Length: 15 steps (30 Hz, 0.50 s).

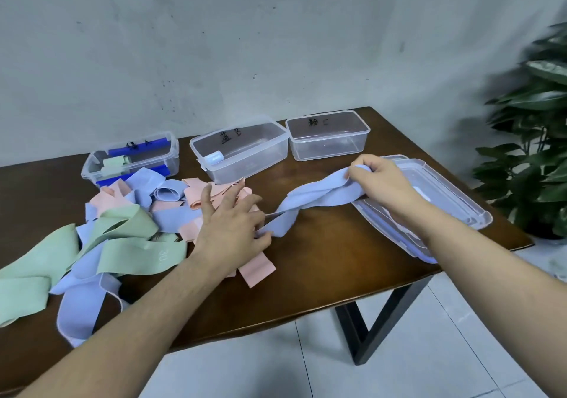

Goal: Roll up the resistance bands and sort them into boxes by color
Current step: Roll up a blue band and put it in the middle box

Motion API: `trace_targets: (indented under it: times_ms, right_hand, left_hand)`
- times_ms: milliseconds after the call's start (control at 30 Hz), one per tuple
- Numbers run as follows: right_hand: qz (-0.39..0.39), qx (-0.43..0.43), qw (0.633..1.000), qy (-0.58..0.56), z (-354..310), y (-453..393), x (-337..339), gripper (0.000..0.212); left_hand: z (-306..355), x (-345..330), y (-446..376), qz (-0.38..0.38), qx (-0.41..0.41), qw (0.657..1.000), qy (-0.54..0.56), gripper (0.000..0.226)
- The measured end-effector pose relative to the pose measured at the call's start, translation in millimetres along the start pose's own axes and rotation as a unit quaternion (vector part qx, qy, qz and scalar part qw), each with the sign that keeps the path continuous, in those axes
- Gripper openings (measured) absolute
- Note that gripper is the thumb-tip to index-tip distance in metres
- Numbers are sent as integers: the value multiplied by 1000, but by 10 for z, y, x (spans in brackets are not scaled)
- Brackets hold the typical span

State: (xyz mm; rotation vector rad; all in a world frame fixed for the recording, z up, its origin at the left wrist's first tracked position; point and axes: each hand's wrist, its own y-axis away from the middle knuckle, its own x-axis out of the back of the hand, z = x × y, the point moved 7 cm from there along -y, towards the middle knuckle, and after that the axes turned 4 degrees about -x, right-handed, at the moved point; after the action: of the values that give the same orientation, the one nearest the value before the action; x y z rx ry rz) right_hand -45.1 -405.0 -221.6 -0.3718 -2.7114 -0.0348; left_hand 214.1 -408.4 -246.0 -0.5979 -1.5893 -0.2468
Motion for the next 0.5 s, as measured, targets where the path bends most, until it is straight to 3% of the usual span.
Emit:
trace_targets:
  times_ms: [100,233,500]
  right_hand:
    - [19,-22,997,-68,49,16,184,33]
    - [6,-32,994,-103,97,75,294,24]
    - [33,-68,992,-105,270,126,614,18]
  left_hand:
    - [82,-6,-23,9,3,999,37,33]
    - [253,53,-57,16,-15,1000,3,24]
    - [316,81,-78,-12,13,998,-53,32]
